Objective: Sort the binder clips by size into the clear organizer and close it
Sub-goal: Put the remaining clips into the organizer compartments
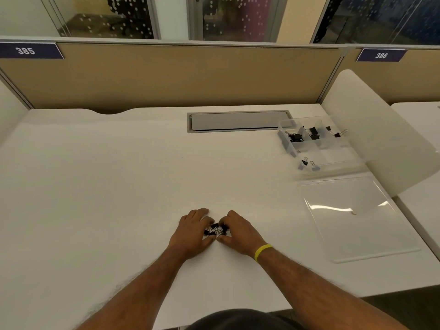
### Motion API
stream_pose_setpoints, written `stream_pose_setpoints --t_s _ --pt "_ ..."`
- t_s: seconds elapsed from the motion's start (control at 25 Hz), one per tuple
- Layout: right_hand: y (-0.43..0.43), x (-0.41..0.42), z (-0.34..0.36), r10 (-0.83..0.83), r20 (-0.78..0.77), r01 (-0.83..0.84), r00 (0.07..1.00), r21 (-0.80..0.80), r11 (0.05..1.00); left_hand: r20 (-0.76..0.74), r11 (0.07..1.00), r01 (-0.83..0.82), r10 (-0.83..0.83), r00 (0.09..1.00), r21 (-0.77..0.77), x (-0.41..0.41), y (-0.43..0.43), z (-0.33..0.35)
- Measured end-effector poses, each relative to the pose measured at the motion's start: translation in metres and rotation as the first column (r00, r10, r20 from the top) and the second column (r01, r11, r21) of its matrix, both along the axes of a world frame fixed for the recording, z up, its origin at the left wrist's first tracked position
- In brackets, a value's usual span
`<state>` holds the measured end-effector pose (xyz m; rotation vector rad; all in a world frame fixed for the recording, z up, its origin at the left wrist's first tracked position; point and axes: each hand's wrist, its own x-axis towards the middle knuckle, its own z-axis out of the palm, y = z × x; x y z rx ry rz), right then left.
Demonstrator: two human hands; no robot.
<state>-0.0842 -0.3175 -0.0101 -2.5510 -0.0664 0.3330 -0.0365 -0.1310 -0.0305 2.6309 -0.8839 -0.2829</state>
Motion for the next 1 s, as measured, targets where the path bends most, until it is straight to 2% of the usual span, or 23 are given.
stream_pose_setpoints --t_s 0.16,0.44,0.64,0.72,0.8,0.88,0.96,1.0 --pt "0.0 0.002 0.004 -0.032 -0.019 0.032 0.999 -0.011 0.999 -0.006 0.997 -0.032 0.031 0.999 -0.071 -0.003 0.0 -0.002" --pt "0.0 0.006 0.007 -0.06 -0.026 0.061 0.998 0.011 0.998 0.015 0.994 -0.037 0.039 0.999 -0.098 -0.004 0.001 -0.005" --pt "-0.006 0.004 0.006 -0.13 -0.023 0.132 0.991 0.102 0.986 0.019 0.993 -0.041 0.043 0.999 -0.106 -0.003 0.0 -0.006" --pt "-0.008 0.002 0.003 -0.201 -0.04 0.205 0.979 0.185 0.961 -0.005 0.996 -0.036 0.036 0.999 -0.076 -0.003 0.0 -0.003" --pt "-0.009 0.0 0.002 -0.292 -0.073 0.301 0.954 0.291 0.908 -0.054 0.991 -0.055 0.049 0.997 -0.121 -0.003 0.001 0.002" --pt "-0.008 0.0 0.004 -0.364 -0.105 0.375 0.926 0.385 0.843 -0.113 0.927 -0.189 0.16 0.981 -0.325 -0.005 -0.003 0.01" --pt "-0.002 0.004 0.012 -0.379 -0.105 0.384 0.92 0.45 0.807 -0.28 0.723 -0.441 0.341 0.897 -0.532 -0.008 -0.012 0.021" --pt "0.002 0.006 0.017 -0.365 -0.103 0.368 0.925 0.476 0.799 -0.424 0.605 -0.563 0.373 0.825 -0.563 -0.009 -0.018 0.027"
